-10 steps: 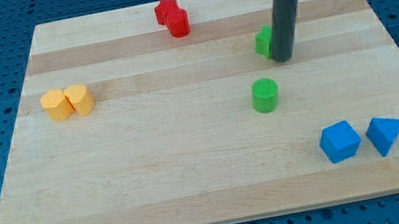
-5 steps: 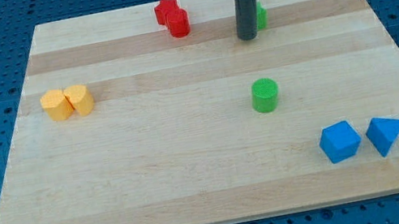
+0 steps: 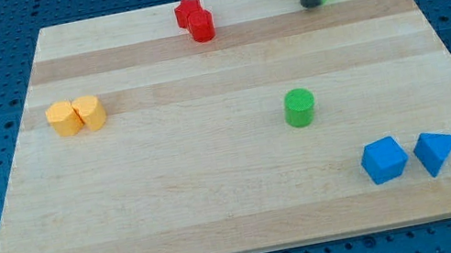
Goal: Slide the green blocks towards the top right corner
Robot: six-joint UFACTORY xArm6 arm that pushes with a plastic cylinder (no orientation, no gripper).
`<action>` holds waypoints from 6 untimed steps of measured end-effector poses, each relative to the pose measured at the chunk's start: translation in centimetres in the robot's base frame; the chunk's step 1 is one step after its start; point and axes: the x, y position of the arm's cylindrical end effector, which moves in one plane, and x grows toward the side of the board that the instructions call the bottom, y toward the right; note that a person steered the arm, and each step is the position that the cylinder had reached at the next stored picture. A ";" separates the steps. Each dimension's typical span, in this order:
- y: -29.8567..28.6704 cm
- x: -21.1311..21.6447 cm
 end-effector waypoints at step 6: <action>-12.1 24.0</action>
